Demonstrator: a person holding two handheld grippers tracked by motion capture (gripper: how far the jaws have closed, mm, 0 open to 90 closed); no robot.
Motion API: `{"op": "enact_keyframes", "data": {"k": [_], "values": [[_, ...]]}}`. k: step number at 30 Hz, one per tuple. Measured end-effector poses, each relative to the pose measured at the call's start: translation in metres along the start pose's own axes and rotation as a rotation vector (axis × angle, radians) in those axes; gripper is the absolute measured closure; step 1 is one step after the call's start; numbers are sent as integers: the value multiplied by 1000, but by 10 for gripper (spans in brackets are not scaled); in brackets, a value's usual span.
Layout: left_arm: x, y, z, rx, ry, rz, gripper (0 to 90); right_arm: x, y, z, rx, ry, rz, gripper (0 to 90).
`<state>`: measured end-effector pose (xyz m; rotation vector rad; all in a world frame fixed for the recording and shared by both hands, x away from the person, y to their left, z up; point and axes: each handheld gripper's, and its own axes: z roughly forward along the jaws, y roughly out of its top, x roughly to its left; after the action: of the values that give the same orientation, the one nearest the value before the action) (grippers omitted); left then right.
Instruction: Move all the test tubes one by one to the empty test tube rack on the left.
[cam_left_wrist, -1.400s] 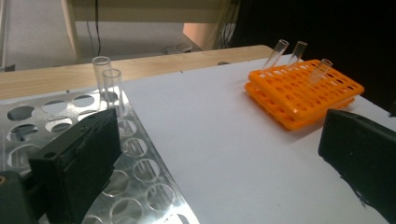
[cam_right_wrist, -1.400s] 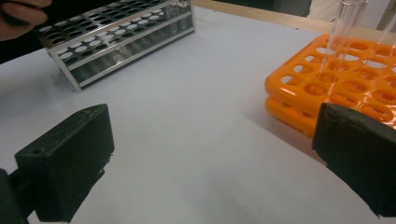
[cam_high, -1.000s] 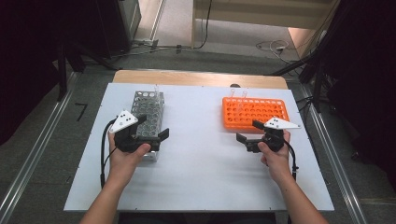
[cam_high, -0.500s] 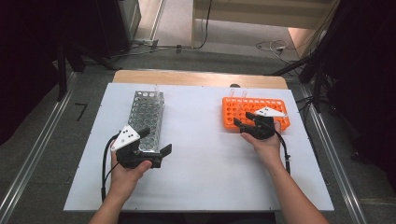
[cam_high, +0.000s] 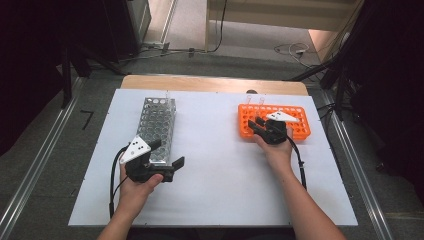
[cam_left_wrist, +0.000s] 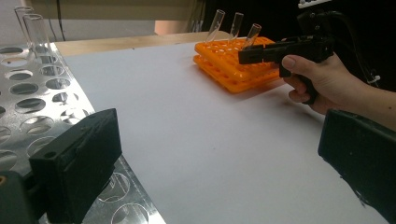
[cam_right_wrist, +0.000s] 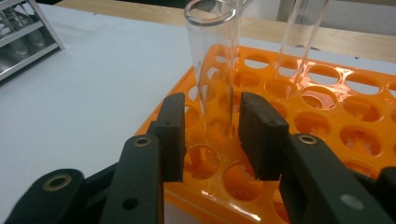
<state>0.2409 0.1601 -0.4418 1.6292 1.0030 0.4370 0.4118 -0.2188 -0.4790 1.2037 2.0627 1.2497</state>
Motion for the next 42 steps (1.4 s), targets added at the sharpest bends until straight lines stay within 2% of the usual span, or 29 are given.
{"op": "enact_keyframes", "data": {"k": [6,15,20,25,42], "values": [[0,0,1,5,-3,0,0,2,-2,3,-15,-44,-50,625],[0,0,2,8,-4,0,0,3,-3,6,-39,-54,-53,738],[1,-1,3,4,-4,-6,0,0,-3,5,-39,-34,-40,741],[0,0,2,5,-6,-4,0,-1,1,0,-62,-22,-38,742],[-3,1,5,3,-14,3,0,-9,19,-34,-123,16,-40,742]]}}
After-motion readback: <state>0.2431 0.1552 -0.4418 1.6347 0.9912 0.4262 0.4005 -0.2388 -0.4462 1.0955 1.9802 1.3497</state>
